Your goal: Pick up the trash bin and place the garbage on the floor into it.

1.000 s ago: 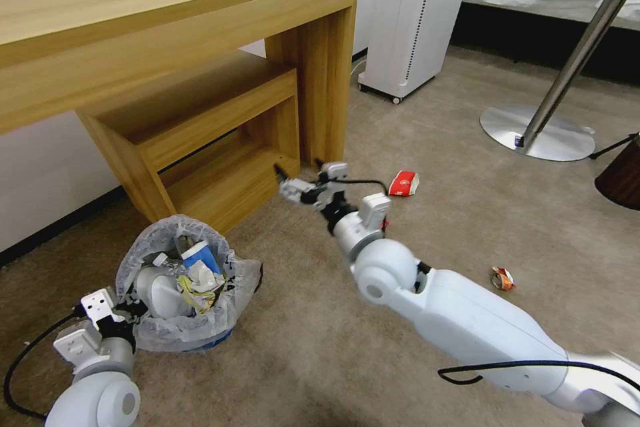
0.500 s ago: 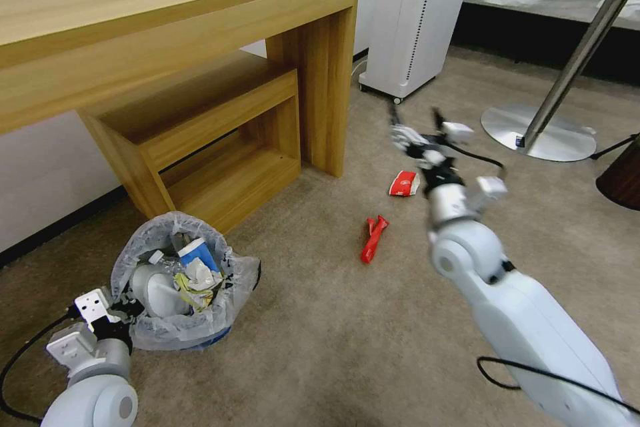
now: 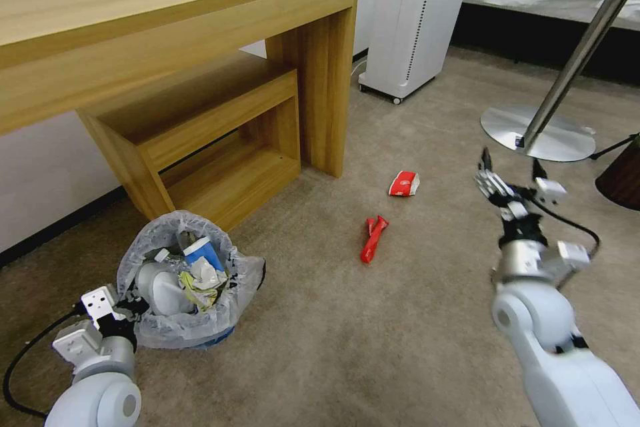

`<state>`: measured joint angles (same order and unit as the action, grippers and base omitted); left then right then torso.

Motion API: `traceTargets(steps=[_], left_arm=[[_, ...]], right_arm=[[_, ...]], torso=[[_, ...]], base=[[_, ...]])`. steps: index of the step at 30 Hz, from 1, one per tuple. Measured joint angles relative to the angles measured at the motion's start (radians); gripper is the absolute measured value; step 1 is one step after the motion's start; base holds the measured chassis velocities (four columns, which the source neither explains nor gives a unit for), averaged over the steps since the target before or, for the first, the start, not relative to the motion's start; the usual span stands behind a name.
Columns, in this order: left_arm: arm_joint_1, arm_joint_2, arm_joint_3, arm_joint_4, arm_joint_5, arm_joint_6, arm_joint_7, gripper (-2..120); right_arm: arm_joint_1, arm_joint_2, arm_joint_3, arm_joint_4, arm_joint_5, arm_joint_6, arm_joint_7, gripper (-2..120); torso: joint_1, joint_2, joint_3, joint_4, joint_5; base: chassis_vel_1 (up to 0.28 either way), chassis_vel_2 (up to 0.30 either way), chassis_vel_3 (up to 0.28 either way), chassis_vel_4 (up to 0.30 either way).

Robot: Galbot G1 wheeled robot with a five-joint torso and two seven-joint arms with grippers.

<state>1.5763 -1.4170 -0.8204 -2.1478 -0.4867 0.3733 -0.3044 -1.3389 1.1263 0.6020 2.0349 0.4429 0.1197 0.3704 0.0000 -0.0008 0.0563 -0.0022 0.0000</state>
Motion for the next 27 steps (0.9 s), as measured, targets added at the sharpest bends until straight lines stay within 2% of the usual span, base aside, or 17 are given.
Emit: traceTargets(steps=[3, 10, 27], left_arm=[[0.011, 0.011, -0.001, -0.008, -0.003, -0.004, 0.003, 1], [0.022, 0.023, -0.003, -0.017, -0.011, -0.005, 0.007, 1], [0.043, 0.022, 0.022, -0.006, 0.012, -0.009, 0.018, 1]], right_arm=[[-0.057, 0.008, 0.007, -0.017, -0.016, -0.003, 0.016, 100], [-0.071, 0.034, 0.01, -0.064, -0.037, 0.031, 0.016, 100], [-0.092, 0.062, 0.018, -0.037, -0.036, 0.037, 0.028, 100]], torso=[[0.0, 0.0, 0.0, 0.0001, -0.0001], [0.0, 0.0, 0.0, 0.0002, -0.0001], [0.0, 0.0, 0.0, 0.0002, -0.0001]], base=[[0.0, 0.0, 0.0, 0.0], [0.0, 0.0, 0.0, 0.0], [0.0, 0.0, 0.0, 0.0]])
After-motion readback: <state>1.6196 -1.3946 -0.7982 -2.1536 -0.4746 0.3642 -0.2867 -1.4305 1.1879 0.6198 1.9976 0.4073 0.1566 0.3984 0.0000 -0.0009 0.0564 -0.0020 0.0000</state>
